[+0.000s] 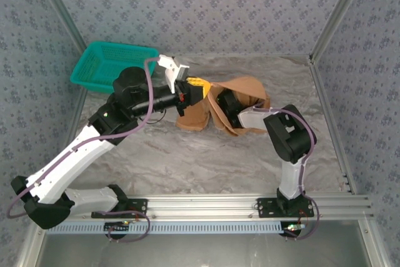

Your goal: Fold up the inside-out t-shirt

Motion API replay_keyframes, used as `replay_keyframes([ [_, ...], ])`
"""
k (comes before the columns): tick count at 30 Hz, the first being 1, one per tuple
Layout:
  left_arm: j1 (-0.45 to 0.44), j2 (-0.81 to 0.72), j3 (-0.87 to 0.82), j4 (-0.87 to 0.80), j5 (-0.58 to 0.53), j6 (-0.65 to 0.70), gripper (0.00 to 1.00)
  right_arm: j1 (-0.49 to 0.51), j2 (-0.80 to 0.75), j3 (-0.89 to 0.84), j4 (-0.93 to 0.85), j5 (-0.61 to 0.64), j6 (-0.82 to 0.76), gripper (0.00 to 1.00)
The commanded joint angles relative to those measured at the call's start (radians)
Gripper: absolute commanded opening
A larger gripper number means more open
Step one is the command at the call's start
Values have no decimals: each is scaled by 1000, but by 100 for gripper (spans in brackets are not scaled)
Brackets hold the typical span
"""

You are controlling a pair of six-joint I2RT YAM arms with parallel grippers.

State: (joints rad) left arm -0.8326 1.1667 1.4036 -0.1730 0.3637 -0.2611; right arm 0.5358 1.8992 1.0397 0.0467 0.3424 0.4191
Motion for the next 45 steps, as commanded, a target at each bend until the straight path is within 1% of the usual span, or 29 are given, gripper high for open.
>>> replay_keyframes([
  [1, 13, -2, 49, 9, -36, 33, 0, -12, -55, -17, -32, -40, -74, 63],
  [5, 24, 3, 62, 9, -28, 31, 0, -21, -38, -2, -66, -26, -86, 65],
  [9, 33, -2, 87, -6, -34, 36, 0, -31, -40, -19, -52, -52, -99, 67],
  [16, 50, 10, 88, -6, -39, 43, 0, -25, -138, -83, -17, -133, -160, 75],
  [20, 54, 18, 86, -8, -36, 43, 0, -26, -166, -121, -22, -138, -166, 76],
  [26, 58, 7, 104, 3, -7, 34, 0, -31, -73, -85, -55, -29, -131, 73],
  [30, 62, -29, 119, 7, 3, 39, 0, -45, -32, -68, -51, 2, -132, 73],
  [33, 63, -55, 113, 31, 25, 29, 0, -53, -1, -36, -58, -4, -136, 75],
  [36, 64, -48, 92, 61, 60, -2, 0, -50, 33, 10, -64, -9, -135, 76],
  [39, 63, -32, 81, 63, 70, -14, 0, -43, 58, 50, -72, -18, -134, 78],
  [45, 63, -12, 70, 65, 90, -32, 0, -31, 29, 76, -47, -42, -165, 81],
])
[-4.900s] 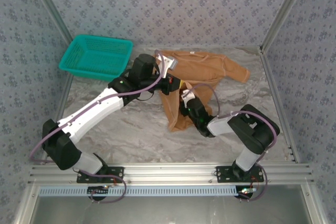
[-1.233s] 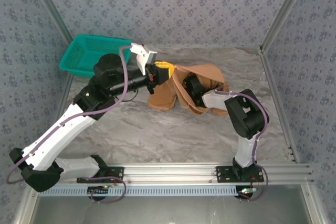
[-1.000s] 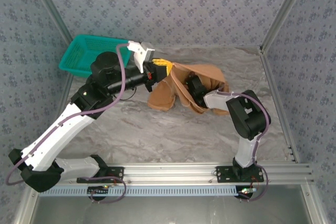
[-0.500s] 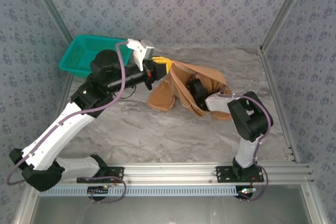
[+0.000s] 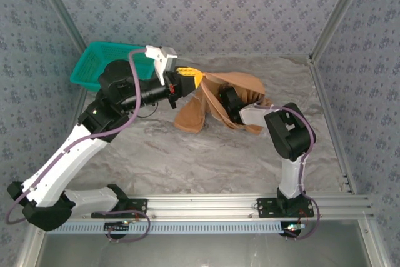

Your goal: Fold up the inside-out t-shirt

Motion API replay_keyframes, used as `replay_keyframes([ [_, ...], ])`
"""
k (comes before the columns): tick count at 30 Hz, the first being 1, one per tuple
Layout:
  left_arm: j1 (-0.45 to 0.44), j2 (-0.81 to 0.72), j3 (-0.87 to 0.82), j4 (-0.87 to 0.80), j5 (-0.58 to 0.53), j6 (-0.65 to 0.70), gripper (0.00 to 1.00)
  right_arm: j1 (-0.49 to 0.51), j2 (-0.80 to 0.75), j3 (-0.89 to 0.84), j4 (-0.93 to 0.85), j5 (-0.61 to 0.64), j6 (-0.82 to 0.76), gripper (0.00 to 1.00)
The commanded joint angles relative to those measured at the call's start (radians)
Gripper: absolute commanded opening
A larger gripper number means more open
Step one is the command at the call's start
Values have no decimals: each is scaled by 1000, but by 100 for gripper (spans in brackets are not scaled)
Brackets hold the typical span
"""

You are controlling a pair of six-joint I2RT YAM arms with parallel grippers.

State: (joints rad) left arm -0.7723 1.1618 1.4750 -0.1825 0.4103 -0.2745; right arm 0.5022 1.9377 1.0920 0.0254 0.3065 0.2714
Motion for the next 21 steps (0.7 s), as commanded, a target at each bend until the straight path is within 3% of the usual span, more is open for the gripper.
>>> replay_keyframes([
  [1, 2, -6, -2, 74, 45, -19, 0, 4, -19, 29, -25, -10, -22, 82],
  [10, 3, 4, -4, 69, 63, -15, 0, 3, 59, 149, -114, -20, -25, 84],
  [21, 26, -35, 2, 39, -72, 36, 0, 4, 90, 109, -184, -41, 46, 73],
])
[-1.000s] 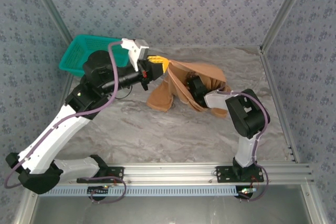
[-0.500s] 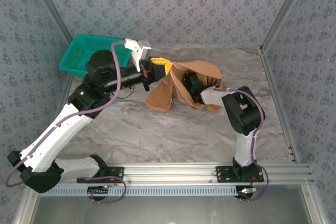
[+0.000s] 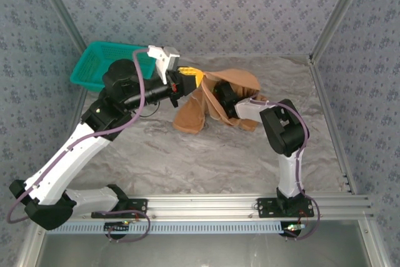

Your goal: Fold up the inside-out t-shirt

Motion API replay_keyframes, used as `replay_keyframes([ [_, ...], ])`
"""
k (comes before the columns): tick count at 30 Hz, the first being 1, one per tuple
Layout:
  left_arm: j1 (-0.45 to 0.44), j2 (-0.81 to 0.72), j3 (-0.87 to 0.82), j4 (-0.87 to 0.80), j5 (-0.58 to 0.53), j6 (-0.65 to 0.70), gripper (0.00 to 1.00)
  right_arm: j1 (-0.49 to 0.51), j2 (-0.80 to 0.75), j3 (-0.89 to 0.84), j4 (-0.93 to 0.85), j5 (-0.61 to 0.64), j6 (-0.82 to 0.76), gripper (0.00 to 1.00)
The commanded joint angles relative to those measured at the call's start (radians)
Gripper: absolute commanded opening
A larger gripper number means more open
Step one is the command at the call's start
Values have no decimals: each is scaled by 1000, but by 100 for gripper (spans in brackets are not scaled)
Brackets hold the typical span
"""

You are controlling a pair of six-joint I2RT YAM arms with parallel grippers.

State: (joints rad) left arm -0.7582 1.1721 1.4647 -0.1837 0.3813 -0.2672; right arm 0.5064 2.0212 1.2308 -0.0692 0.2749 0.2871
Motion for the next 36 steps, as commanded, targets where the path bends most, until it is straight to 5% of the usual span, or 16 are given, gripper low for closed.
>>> replay_keyframes([
  [1, 14, -50, 18, 30, -62, 38, 0, 1, -1, -76, -92, -15, 37, 72],
  [9, 30, -49, 19, 13, -137, 67, 0, 12, -34, -140, -102, -14, 56, 55],
  [19, 115, -43, -7, -3, -257, 67, 0, 9, -116, -195, -34, -72, 25, 1],
  [31, 376, 144, -100, -43, -438, 31, 0, 76, -502, -369, 133, -297, -38, 0],
  [36, 375, 319, -101, 12, -325, -11, 0, 123, -531, -312, 183, -443, -36, 0],
])
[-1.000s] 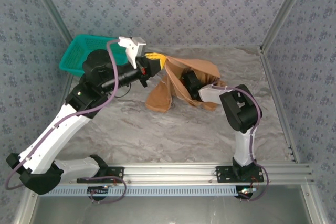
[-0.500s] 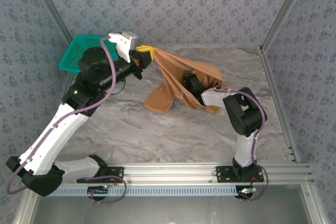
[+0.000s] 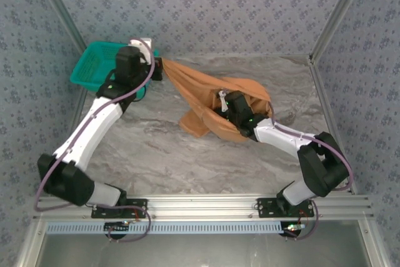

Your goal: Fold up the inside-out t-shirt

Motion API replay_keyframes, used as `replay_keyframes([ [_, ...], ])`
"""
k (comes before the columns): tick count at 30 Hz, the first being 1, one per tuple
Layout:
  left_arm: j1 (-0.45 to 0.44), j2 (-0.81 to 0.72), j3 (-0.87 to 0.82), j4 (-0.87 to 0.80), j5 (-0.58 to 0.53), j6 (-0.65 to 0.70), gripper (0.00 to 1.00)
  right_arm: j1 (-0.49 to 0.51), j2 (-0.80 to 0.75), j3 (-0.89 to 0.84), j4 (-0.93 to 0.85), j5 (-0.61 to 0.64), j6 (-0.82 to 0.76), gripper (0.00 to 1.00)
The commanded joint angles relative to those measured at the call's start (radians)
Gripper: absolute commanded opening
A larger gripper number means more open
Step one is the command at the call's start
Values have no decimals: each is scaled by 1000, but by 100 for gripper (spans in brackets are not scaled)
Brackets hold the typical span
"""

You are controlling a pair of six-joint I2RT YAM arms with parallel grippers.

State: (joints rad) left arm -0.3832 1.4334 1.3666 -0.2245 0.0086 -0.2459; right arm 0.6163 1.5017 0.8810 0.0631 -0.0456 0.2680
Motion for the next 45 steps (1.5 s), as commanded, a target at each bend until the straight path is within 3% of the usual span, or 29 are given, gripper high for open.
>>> replay_keyframes([
  [1, 0, 93, 7, 57, 77, -41, 0, 17, -13, 47, 62, -141, -14, 0],
  [6, -2, 174, -5, 83, 136, -44, 0, 7, -62, 58, 106, -167, -13, 0],
  [11, -7, 246, -8, 88, 190, -53, 0, 26, -12, 116, 174, -265, 12, 0],
  [17, 9, 281, -12, -27, 118, -39, 0, -16, -9, 102, 50, -238, -29, 0],
  [19, 22, 219, -90, 42, 179, -50, 14, -23, -7, 73, 54, -241, -27, 0],
  [24, 33, 0, -323, 297, 376, -39, 60, -39, 0, 53, 5, -251, -74, 0],
  [27, 16, -38, -353, 347, 517, 63, 73, -50, 1, 43, 1, -275, -108, 0],
  [33, -114, 36, -232, 160, 659, 371, 84, -51, -7, 33, 9, -290, -117, 0],
  [38, -139, 116, -132, 65, 707, 450, 81, -50, -5, 35, 20, -288, -118, 0],
  [40, -138, 150, -84, 16, 722, 476, 71, -50, -7, 41, 14, -284, -116, 0],
  [45, -138, 217, -5, -12, 770, 472, 37, -45, -30, 32, 11, -268, -122, 0],
])
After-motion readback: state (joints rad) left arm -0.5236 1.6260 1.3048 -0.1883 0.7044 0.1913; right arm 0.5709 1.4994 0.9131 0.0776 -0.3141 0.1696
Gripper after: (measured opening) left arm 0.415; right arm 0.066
